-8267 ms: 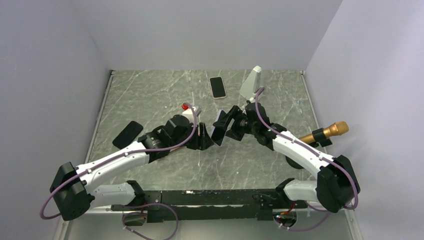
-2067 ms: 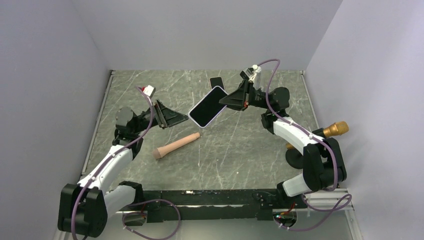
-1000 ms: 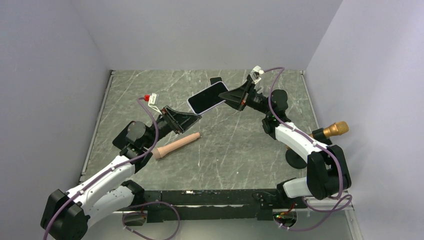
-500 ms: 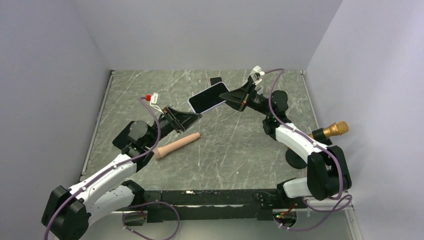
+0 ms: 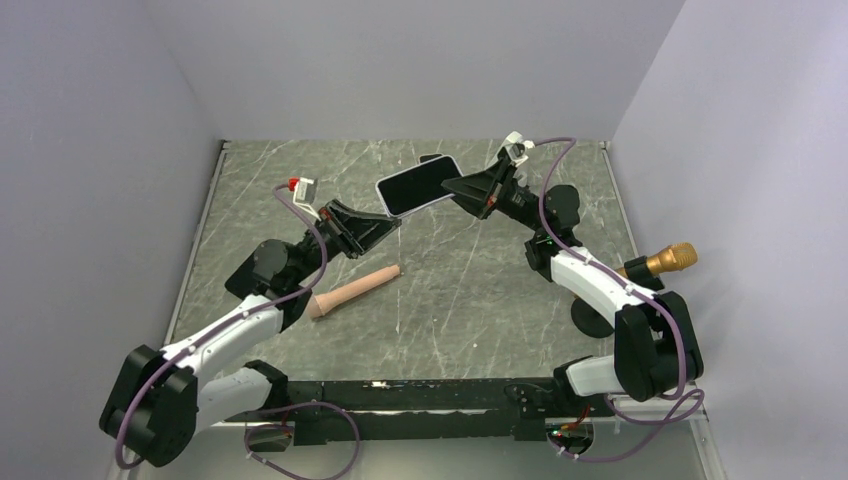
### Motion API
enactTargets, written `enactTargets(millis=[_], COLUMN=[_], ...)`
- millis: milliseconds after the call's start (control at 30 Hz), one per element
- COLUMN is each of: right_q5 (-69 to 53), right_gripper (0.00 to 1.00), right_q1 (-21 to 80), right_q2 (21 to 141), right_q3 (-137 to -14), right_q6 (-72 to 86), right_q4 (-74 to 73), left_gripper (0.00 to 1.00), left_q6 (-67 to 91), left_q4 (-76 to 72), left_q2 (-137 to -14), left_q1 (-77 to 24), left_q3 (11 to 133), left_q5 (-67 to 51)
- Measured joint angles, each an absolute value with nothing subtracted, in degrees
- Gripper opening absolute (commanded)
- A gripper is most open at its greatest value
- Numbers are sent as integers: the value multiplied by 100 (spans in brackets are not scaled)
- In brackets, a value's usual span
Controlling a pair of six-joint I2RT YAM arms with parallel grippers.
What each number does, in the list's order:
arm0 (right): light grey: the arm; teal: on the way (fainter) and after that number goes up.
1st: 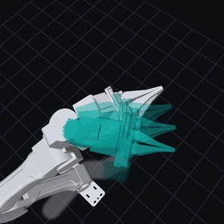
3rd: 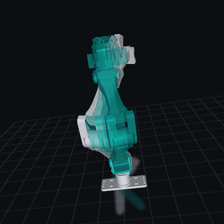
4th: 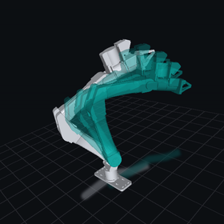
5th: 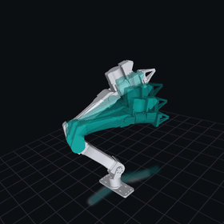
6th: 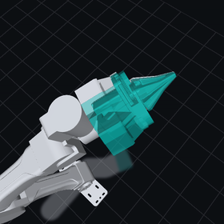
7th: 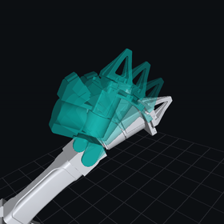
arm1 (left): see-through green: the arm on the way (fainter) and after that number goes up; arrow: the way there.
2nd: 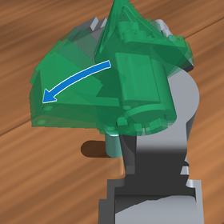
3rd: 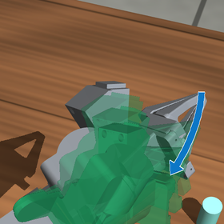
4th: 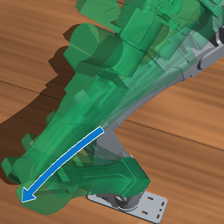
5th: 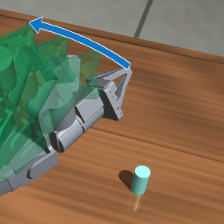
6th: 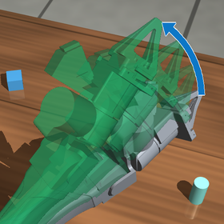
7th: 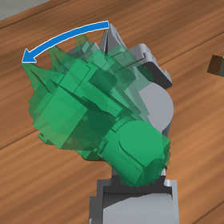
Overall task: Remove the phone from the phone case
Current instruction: Remove the phone case from the phone.
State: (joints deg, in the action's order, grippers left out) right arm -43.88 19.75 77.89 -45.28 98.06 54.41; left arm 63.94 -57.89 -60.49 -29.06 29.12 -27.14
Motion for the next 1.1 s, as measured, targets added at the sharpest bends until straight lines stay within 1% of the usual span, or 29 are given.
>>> enactTargets(millis=[67,167,400,467,500,667,733,767,867,933,1033,1100], right_q5=[-4368,-4375,-4403,-4401,-4399,-4410,-4442,-4466,-4556,-4580,-4630,-4665], right_gripper=[0,0,0,0,0,0,0,0,0,0,0,0], right_q1=[1999,2014,2056,2058,2058,2060,2067,2067,2060,2060,2062,2067], right_q2=[7795,7800,7878,7900,7909,7979,7975,7957,7802,7669,7546,7531], right_q3=[-4523,-4523,-4525,-4523,-4523,-4523,-4523,-4523,-4523,-4525,-4536,-4536], right_q6=[9974,10132,10379,10440,10457,10503,10477,10451,10287,10101,9821,9671], right_q4=[5601,5728,6016,6064,6101,6261,6257,6228,5959,5778,5527,5369], left_gripper=[0,0,0,1,4,38,51,54,58,62,65,71], left_q6=[6587,6757,7135,7166,7164,6912,6652,6517,6156,5957,5791,5791], left_q4=[-6189,-6366,-6761,-6657,-6510,-5170,-4375,-3948,-2895,-2292,-1605,-1369], left_q2=[-6235,-6344,-6359,-6348,-6313,-5765,-5422,-5238,-4794,-4576,-4305,-4119], left_q1=[-2744,-2657,-2648,-2648,-2648,-2663,-2685,-2685,-2674,-2663,-2659,-2659], left_q3=[2880,2864,2672,2670,2683,2961,3142,3232,3385,3424,3439,3439], left_q5=[-2998,-3201,-3227,-3234,-3236,-3186,-3103,-3041,-2897,-2880,-2963,-3103])
